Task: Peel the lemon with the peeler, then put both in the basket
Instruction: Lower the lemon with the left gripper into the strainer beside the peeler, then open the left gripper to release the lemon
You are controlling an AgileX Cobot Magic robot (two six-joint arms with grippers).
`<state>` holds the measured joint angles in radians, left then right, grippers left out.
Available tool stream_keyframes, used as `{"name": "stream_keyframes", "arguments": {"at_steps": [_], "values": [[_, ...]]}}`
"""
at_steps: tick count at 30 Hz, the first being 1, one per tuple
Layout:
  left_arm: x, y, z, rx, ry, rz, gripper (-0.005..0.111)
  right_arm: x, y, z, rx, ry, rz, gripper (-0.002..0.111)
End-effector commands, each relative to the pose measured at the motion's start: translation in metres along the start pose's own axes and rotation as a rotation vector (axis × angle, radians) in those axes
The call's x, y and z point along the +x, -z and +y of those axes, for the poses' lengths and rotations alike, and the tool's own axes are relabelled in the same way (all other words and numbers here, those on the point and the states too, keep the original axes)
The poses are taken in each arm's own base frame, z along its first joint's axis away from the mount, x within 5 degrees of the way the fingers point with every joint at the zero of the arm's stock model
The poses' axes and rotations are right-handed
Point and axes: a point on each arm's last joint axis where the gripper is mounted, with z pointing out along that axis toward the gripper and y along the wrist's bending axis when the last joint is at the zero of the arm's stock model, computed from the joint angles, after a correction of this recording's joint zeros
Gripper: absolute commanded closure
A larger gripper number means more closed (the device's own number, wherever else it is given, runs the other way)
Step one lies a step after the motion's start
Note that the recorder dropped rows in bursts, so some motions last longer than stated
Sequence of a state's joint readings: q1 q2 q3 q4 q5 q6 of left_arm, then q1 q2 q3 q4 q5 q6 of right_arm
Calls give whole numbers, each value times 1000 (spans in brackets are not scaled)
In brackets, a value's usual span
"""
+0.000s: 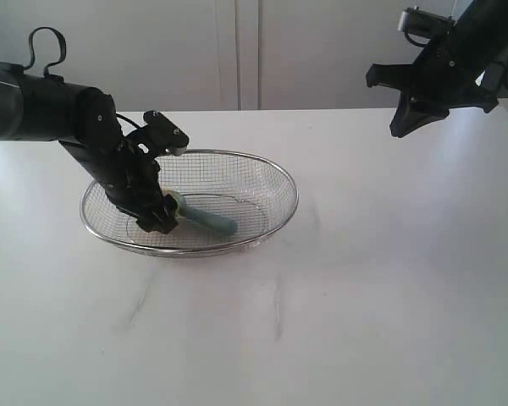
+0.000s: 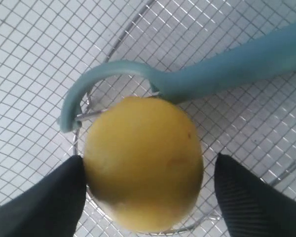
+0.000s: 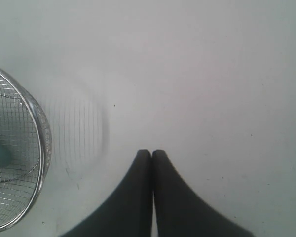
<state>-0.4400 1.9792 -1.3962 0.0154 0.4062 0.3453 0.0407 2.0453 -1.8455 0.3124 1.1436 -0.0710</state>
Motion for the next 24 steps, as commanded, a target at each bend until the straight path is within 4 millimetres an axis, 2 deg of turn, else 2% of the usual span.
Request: {"name": "stream_keyframes", "arguments": {"at_steps": [1, 6, 17, 21, 24], "values": [[-2, 1, -2, 10, 17, -3, 31, -2, 7, 0, 1, -1, -22, 108], [-11, 11, 2, 13, 4, 10, 31, -2, 7, 0, 1, -1, -22, 108], [-20, 58, 5, -8, 0, -43, 33, -2, 7, 0, 1, -1, -22, 108], [-16, 70, 2, 11, -2, -8, 43, -2, 7, 0, 1, -1, -22, 108], [-13, 73, 1, 26, -2, 19, 58, -2, 7, 0, 1, -1, -22, 108]]}}
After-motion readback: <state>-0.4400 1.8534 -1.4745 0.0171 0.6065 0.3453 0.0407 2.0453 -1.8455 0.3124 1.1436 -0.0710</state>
